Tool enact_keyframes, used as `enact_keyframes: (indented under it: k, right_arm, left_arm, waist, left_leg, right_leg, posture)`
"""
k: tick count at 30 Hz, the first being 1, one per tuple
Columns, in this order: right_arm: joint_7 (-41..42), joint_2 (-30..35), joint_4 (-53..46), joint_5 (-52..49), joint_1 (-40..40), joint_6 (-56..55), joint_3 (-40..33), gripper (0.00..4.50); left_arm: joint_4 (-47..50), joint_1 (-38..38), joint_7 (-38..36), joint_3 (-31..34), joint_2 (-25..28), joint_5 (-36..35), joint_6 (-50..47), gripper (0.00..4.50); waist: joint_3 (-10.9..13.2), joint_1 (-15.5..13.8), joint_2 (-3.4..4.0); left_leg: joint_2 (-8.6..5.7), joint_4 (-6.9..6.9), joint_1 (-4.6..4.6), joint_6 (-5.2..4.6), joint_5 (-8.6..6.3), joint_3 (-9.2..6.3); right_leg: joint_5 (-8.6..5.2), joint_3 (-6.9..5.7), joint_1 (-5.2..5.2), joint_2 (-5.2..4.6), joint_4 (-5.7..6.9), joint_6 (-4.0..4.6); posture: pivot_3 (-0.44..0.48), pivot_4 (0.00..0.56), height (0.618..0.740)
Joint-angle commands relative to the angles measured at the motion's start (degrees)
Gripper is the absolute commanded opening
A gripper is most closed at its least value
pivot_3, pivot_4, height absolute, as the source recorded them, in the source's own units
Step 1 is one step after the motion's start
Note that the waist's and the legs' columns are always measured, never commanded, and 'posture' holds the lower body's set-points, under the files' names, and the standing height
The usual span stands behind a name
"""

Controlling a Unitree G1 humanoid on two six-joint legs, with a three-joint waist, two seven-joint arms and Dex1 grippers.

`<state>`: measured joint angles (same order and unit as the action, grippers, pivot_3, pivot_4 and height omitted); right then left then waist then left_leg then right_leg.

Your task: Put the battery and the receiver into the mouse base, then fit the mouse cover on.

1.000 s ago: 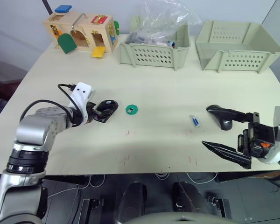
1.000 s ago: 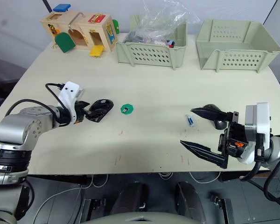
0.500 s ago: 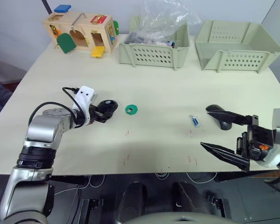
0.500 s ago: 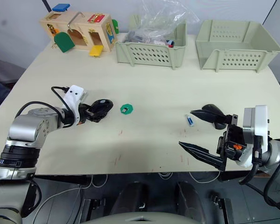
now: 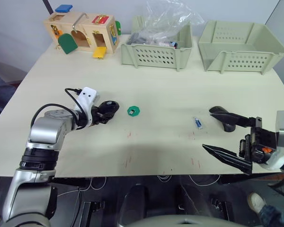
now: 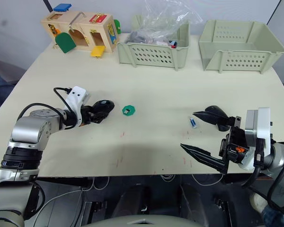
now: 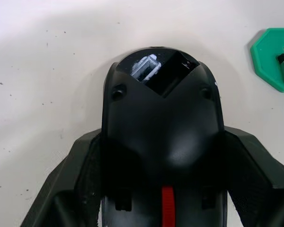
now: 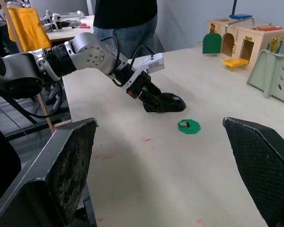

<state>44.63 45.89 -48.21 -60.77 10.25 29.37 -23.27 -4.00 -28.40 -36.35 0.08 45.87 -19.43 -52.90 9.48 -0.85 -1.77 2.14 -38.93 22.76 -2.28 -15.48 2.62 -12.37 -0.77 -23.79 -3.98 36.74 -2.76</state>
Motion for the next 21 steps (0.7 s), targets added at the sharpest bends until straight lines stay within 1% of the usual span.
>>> enact_keyframes:
  k: [1, 3, 6, 9, 11, 15, 18, 21]
  right_arm:
    - [1.3, -0.5, -0.8, 0.2, 1.6, -1.7, -1.9, 4.50]
    - [1.9, -0.5, -0.8, 0.1, 2.6, -2.1, -2.5, 4.50]
    - [3.6, -0.6, 0.1, 0.8, 4.6, -3.0, -3.4, 4.50]
    - [5.3, -0.8, 1.2, 1.9, 6.3, -3.7, -4.3, 4.50]
    - [6.4, -0.6, 1.9, 2.6, 7.2, -4.0, -4.9, 4.50]
    - [7.6, -0.2, 2.5, 3.0, 8.2, -4.2, -5.9, 4.50]
    - [8.2, 0.0, 2.4, 3.6, 10.5, -3.7, -7.4, 4.50]
    - [8.1, 0.1, 1.9, 3.8, 12.1, -3.4, -8.3, 4.50]
  left_arm:
    - [3.4, 0.8, -3.3, 3.4, 2.2, -1.5, 1.5, 2.93]
    - [5.3, 1.7, -6.3, 4.3, 4.1, -2.4, 2.5, 2.93]
    - [12.0, 3.7, -16.2, 5.3, 8.6, -6.6, 5.3, 2.93]
    - [17.7, 5.5, -22.9, 3.0, 11.8, -6.9, 10.3, 2.93]
    - [20.7, 6.0, -25.9, 0.7, 12.7, -6.1, 13.6, 2.93]
    - [23.9, 5.5, -28.0, -2.4, 12.8, -5.4, 14.9, 2.93]
    - [27.9, 1.9, -28.4, -9.8, 11.0, -2.8, 13.6, 2.93]
    - [28.5, -1.5, -27.5, -14.5, 8.7, -0.7, 11.6, 2.93]
  waist:
    - [0.0, 0.0, -0.01]
    - [0.0, 0.1, -0.07]
    - [0.1, 0.1, -0.10]
    - [0.1, -0.1, -0.05]
    - [0.1, -0.3, -0.03]
    - [0.1, -0.1, -0.04]
    - [0.1, -0.1, -0.04]
    - [0.1, -0.6, -0.04]
  left_leg:
    - [0.00, 0.00, 0.00, 0.00, 0.00, 0.00]
    - [0.01, 0.00, 0.01, 0.00, 0.00, 0.00]
    - [0.03, 0.00, 0.01, 0.00, 0.00, 0.00]
    - [0.10, 0.00, 0.00, 0.00, 0.00, 0.04]
    - [0.07, -0.01, 0.00, 0.00, 0.00, 0.05]
    - [0.02, -0.03, -0.02, 0.00, 0.00, 0.07]
    - [0.01, -0.03, 0.00, 0.00, 0.00, 0.06]
    - [-0.03, -0.09, 0.02, 0.00, 0.00, 0.12]
  right_leg:
    - [0.00, 0.00, 0.00, 0.00, 0.00, 0.00]
    - [0.00, 0.00, -0.01, 0.00, -0.01, 0.00]
    - [-0.02, 0.00, -0.01, 0.00, 0.01, 0.04]
    - [-0.14, 0.02, -0.01, -0.06, -0.01, 0.23]
    - [-0.13, 0.02, 0.01, -0.10, -0.01, 0.23]
    - [-0.14, 0.04, 0.02, -0.05, -0.01, 0.23]
    - [-0.14, 0.01, 0.01, 0.03, 0.00, 0.22]
    - [-0.15, -0.02, 0.06, 0.02, 0.00, 0.21]
  posture:
    - [0.000, 0.150, 0.740]
    - [0.000, 0.150, 0.740]
    - [0.000, 0.150, 0.740]
    - [0.000, 0.150, 0.740]
    - [0.000, 0.150, 0.740]
    - [0.000, 0.150, 0.740]
    - [0.000, 0.150, 0.740]
    - [0.000, 0.150, 0.740]
